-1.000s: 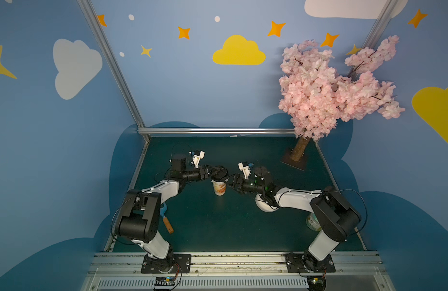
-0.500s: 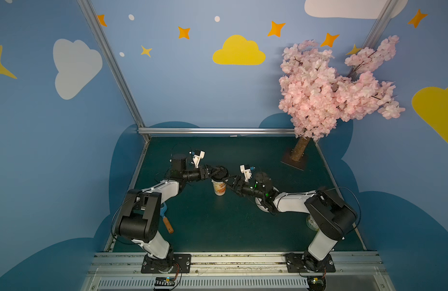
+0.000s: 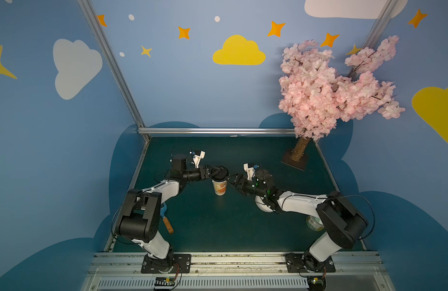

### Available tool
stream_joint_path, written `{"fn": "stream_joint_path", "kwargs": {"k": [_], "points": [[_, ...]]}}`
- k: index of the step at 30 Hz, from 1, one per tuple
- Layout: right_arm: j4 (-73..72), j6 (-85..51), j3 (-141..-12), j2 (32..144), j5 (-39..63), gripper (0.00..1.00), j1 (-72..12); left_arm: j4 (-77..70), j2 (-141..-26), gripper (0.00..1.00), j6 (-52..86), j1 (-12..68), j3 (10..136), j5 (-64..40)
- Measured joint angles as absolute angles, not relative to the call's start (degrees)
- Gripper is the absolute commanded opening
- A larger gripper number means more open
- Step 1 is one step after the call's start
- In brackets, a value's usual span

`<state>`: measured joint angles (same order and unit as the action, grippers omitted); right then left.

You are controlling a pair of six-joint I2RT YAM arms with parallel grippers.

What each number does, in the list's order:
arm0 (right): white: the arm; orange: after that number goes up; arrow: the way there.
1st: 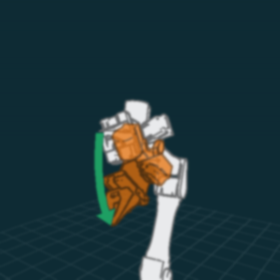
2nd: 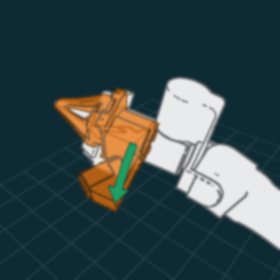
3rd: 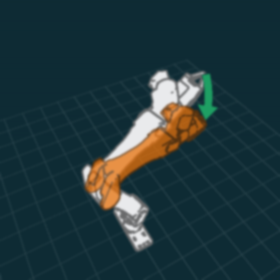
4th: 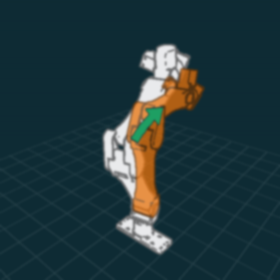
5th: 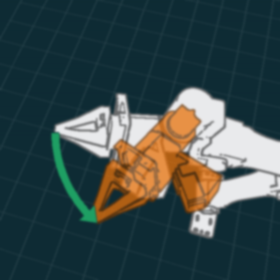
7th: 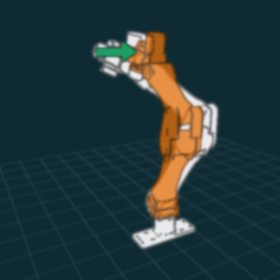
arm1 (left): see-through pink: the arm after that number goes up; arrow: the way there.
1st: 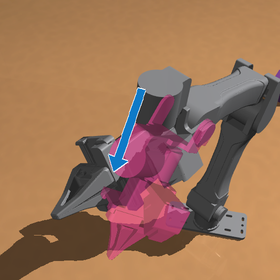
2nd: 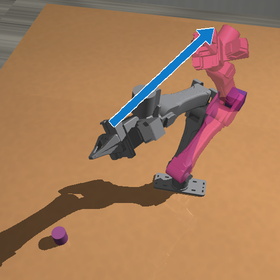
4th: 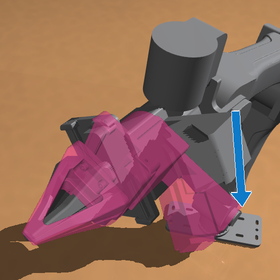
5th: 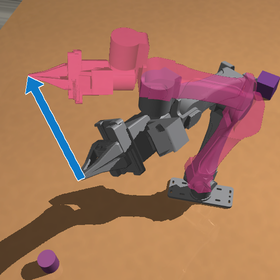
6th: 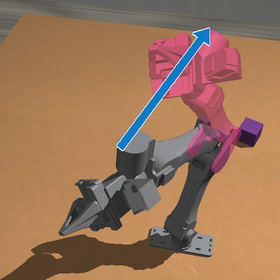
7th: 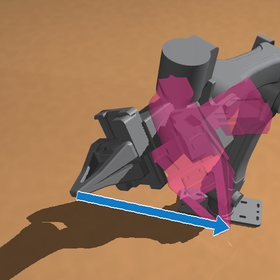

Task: Put the leak-proof paper on the milk tea cups
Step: Secure the cup lid on the cup.

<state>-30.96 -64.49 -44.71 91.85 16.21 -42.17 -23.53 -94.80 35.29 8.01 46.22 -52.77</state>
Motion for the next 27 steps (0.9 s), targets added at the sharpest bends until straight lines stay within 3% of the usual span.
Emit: {"fn": "stream_joint_path", "kwargs": {"k": [6,10,27], "points": [[-13.82,-60.86,-50.17,88.77,7.07,0.85,-39.22,-23.29,-94.83,0.67,34.96,7.99,46.35,-52.88],[-8.78,-58.02,-51.66,88.90,6.24,0.85,-38.72,-23.16,-94.83,0.67,34.87,7.99,46.39,-52.88],[-12.40,-50.22,-54.96,90.24,12.03,0.85,-39.99,-22.96,-94.89,0.68,34.72,7.99,46.50,-52.93]]}}
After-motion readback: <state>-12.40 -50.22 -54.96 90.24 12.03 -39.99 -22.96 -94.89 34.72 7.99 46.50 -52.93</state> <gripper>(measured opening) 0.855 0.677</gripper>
